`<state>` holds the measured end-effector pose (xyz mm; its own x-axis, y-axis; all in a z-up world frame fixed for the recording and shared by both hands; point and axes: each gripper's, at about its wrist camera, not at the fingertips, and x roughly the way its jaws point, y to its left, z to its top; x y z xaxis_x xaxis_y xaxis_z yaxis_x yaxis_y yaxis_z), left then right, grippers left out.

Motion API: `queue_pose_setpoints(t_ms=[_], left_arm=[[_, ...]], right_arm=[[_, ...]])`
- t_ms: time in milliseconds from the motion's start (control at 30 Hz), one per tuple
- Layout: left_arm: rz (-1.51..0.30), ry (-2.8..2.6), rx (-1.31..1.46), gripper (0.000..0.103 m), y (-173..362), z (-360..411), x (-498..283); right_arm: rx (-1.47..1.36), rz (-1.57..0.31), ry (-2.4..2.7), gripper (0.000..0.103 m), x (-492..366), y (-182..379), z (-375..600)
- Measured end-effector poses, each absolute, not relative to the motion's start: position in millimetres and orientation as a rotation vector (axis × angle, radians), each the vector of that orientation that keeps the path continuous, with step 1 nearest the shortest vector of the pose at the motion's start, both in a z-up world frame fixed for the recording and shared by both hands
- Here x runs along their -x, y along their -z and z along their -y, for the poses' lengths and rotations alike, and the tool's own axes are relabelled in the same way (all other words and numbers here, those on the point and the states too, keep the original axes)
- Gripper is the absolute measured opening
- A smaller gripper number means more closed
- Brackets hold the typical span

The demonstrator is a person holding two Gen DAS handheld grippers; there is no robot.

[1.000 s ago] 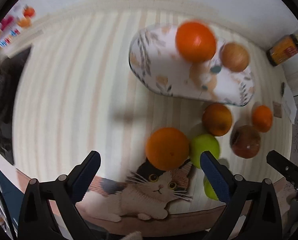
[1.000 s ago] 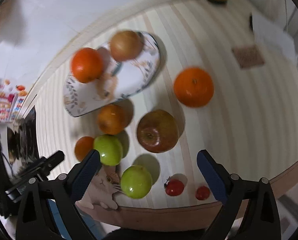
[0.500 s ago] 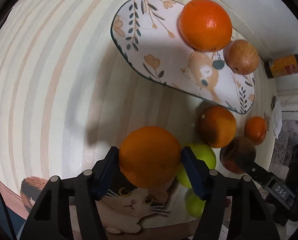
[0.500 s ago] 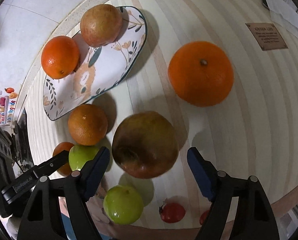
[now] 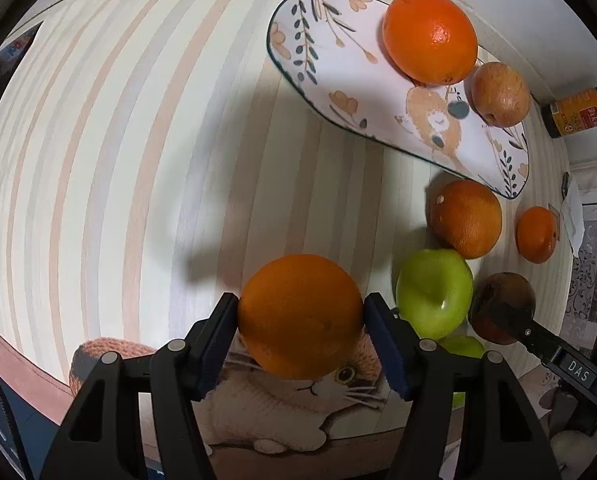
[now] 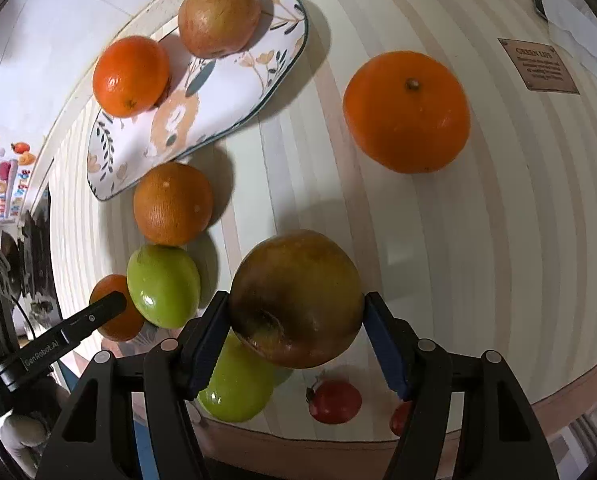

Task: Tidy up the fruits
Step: 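Grasp another orange with the left tool while the right tool grasps a brown apple, then set the orange on the plate with the left tool while the right tool sets the apple there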

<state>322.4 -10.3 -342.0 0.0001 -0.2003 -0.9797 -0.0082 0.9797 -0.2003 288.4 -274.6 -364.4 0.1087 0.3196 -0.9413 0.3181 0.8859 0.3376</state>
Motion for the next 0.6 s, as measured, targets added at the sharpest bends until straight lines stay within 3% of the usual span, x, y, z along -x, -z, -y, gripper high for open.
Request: queue_pose_setpoints(t_ms=[433, 600], left_arm=[[-1.553, 0.153, 0.152, 0.061, 337.6, 17.1, -323.0], [-1.49, 0.193, 0.159, 0.061, 300.8, 23.0, -334.8]], right_arm=[[-0.507, -1.445, 0.024, 0.068, -282.0, 364.6, 277.6], [-0.554, -1.384, -0.01, 0.068, -286.7, 332.2, 287.1]])
